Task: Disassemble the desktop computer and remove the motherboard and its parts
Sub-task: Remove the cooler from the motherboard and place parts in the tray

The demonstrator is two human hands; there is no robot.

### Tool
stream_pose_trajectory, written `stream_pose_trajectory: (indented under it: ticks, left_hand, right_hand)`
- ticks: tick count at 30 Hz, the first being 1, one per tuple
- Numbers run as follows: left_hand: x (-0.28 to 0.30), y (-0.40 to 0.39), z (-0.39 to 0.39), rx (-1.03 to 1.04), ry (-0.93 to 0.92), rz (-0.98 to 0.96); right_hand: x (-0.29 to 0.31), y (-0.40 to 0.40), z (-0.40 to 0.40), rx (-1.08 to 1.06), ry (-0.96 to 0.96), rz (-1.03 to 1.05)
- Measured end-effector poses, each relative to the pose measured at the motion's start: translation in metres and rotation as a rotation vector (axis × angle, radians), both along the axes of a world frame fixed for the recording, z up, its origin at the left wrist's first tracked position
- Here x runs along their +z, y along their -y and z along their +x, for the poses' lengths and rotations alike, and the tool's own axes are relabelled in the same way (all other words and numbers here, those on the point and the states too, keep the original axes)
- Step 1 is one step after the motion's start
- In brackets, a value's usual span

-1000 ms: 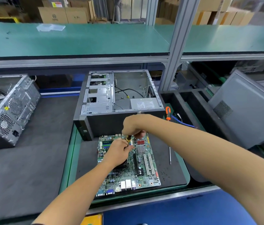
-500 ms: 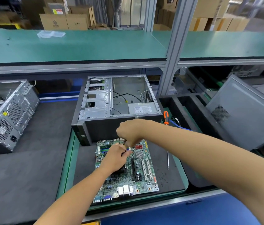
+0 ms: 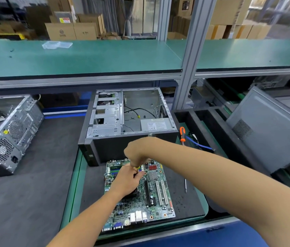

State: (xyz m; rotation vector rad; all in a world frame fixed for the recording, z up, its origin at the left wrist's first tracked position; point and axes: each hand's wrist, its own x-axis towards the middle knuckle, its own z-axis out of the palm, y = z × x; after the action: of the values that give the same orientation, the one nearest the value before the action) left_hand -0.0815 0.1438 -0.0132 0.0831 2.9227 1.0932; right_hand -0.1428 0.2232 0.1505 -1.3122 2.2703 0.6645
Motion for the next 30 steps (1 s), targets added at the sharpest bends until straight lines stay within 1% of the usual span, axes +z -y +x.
stream_pose_trajectory:
  ticks: [5,7,8,9,11,13,15,17,19,22,25,27,30]
  left_hand:
    - [0.002,-0.001,-0.002,-0.023,-0.027,-0.021]
    - [-0.001,0.0,-0.002,-0.016,-0.039,-0.014]
    - [-0.004,0.001,-0.002,-0.009,-0.037,-0.01]
    - [-0.007,0.002,-0.002,-0.002,-0.031,-0.002]
    - [-0.01,0.002,-0.003,0.015,-0.005,0.018]
    - [-0.01,0.001,-0.005,0.009,-0.004,-0.023]
    - [-0.008,0.0,-0.005,-0.006,-0.036,-0.059]
    - [-0.005,0.0,-0.005,-0.021,-0.054,-0.078]
    - [-0.003,0.0,-0.005,-0.022,-0.046,-0.074]
    - [-0.002,0.0,-0.002,-0.006,-0.032,-0.04]
    - [-0.002,0.001,0.0,-0.013,-0.015,0.008]
    - [0.0,-0.001,0.001,-0.026,-0.019,0.009]
    - [0.002,-0.002,0.0,-0.03,-0.034,-0.036]
  right_hand:
    - [-0.001,-0.007,0.006,0.24,-0.173,0.026]
    - [0.0,-0.011,0.006,0.287,-0.182,-0.034]
    - [0.0,-0.014,0.006,0.264,-0.156,-0.096]
    - [0.0,-0.017,0.004,0.188,-0.105,-0.168]
    - [0.003,-0.023,-0.002,-0.029,0.052,-0.284]
    - [0.006,-0.026,-0.007,-0.264,0.197,-0.341]
    - [0.005,-0.026,-0.01,-0.404,0.239,-0.311]
    - [0.003,-0.024,-0.01,-0.422,0.202,-0.244]
    - [0.002,-0.021,-0.01,-0.358,0.183,-0.202]
    - [0.003,-0.012,-0.006,-0.101,0.05,-0.116]
    - [-0.001,-0.009,0.003,0.147,-0.086,-0.1]
    - [-0.005,-0.01,0.006,0.287,-0.137,-0.092]
    - [-0.004,-0.019,0.002,0.38,-0.147,-0.123]
